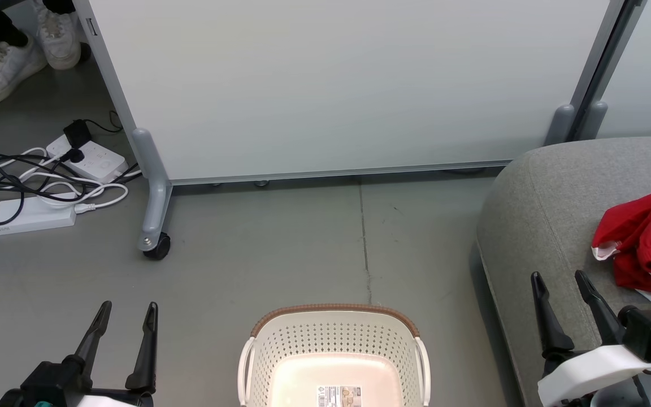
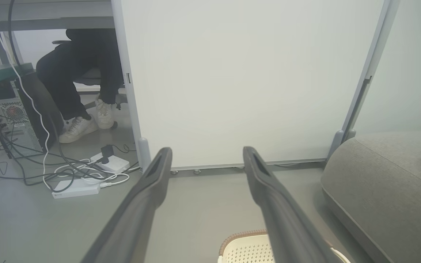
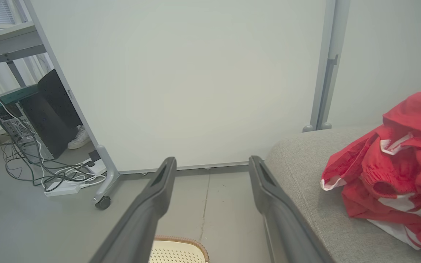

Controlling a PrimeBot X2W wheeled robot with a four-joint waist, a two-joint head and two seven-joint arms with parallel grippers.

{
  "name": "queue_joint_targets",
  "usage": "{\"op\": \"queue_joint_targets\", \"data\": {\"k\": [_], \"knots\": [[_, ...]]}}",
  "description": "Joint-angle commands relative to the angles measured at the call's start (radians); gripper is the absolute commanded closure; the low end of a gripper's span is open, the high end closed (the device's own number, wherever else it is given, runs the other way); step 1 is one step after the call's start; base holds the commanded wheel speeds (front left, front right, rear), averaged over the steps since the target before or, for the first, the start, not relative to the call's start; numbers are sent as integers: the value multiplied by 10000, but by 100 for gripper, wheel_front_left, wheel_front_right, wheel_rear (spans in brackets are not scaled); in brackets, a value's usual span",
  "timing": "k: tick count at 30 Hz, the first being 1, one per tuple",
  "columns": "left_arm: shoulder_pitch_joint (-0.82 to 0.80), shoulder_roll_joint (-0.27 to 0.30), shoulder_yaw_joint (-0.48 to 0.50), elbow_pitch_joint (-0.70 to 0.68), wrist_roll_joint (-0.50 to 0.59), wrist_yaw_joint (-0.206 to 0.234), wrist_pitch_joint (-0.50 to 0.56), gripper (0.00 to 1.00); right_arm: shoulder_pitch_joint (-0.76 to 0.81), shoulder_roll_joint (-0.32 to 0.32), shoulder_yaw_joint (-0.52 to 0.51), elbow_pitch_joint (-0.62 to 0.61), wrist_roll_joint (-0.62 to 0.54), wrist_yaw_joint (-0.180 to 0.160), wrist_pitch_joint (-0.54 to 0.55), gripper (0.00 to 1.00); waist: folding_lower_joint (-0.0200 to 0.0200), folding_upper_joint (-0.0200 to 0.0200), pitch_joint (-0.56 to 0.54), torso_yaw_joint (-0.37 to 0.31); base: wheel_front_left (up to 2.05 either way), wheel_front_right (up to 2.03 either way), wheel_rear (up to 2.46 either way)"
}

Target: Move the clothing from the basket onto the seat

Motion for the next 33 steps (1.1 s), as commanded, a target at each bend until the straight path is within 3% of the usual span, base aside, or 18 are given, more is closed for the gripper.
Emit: {"op": "queue_joint_targets", "data": {"k": [1, 4, 5, 8, 33], "knots": [[-172, 63, 7, 20, -3, 64, -24, 0, 56, -48, -18, 17, 74, 7, -43, 0, 0, 0, 13, 9, 0, 0, 0], [-211, 90, -32, 71, 17, 46, 10, 0, 36, -48, 0, 5, 83, 7, -64, 0, 0, 0, 56, 35, 0, 0, 0], [-79, 38, -51, 63, -1, 26, 4, 100, -1, 0, 19, 4, 77, 0, -2, 100, 0, 0, 58, 36, 0, 0, 0], [47, -132, -109, 316, -32, 26, 13, 100, 100, 80, 43, 267, 102, 0, 9, 100, 0, 0, 68, 42, 0, 0, 0], [-1679, -742, 1001, 1627, -3712, -463, 1076, 100, -1672, 38, -319, 2026, 4314, 1, 551, 100, 0, 0, 191, 0, 0, 0, 0]]}}
